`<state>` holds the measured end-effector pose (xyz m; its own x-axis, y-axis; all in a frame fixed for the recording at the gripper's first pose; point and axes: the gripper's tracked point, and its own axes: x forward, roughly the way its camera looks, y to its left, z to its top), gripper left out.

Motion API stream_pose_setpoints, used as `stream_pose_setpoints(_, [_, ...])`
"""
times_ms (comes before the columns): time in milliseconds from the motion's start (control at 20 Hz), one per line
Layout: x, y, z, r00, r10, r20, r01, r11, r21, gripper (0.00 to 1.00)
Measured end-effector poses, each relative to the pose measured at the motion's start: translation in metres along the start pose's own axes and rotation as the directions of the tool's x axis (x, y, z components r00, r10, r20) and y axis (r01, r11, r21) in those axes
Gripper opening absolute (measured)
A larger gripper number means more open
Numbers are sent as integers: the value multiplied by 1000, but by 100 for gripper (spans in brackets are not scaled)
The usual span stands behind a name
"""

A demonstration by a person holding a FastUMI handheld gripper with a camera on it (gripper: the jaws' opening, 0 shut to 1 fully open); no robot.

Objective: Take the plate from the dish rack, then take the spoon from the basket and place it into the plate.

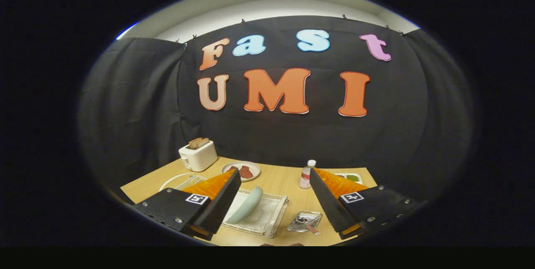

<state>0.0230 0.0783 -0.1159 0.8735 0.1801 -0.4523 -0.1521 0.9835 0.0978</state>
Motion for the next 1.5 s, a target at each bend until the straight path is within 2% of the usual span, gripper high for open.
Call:
stream_pose_setpoints(150, [15,14,-24,990,42,-133,-37,999,39,99])
stream_pose_setpoints(400, [32,34,-55,944,118,-309,-86,989,116,98])
stream_pose_setpoints(550, [47,35,-71,915,110,-389,-74,992,107,98])
stream_pose_setpoints(850, [66,45,-114,782,139,-608,-56,987,153,95])
stream_pose_setpoints(1150, [78,61,-153,639,136,-757,-6,985,172,85])
stream_pose_setpoints(1350, [87,73,-169,596,112,-795,29,986,162,79])
stream_pose_setpoints(1500, [90,78,-183,560,78,-825,51,990,128,70])
